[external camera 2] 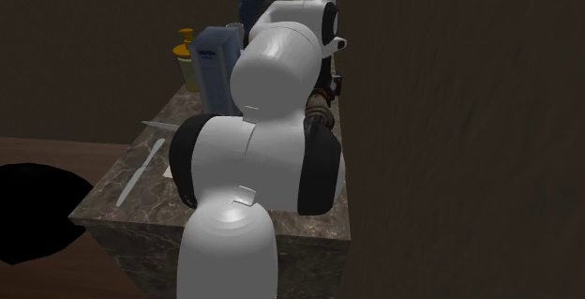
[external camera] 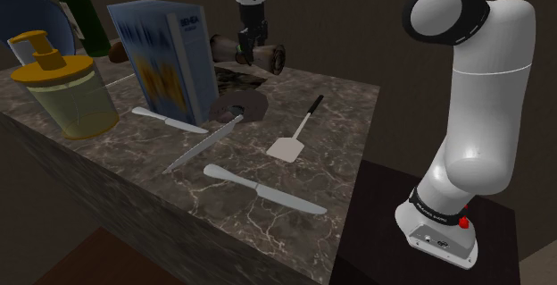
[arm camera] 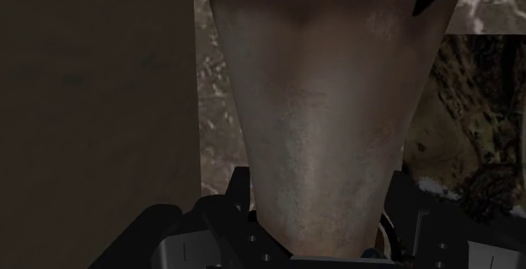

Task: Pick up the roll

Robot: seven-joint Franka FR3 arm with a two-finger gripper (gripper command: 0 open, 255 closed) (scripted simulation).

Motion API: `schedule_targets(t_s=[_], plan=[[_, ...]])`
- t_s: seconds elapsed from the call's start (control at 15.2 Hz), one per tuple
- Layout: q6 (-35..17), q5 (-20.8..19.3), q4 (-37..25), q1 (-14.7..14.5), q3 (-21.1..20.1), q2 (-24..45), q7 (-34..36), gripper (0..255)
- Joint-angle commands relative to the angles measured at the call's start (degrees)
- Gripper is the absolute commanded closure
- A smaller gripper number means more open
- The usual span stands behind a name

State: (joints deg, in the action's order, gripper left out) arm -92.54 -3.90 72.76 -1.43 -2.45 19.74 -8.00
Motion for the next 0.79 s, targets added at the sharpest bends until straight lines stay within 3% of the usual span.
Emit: schedule_targets(t_s=[0.0, 0.2, 0.73], plan=[[0.0, 0.0, 0.02, 0.0, 0.0, 0.01, 0.0, 255], [-0.01, 0.0, 0.05, 0.0, 0.0, -0.01, 0.01, 255], [7.63, -0.11, -10.21, -0.23, 0.01, 2.61, -0.34, 255]])
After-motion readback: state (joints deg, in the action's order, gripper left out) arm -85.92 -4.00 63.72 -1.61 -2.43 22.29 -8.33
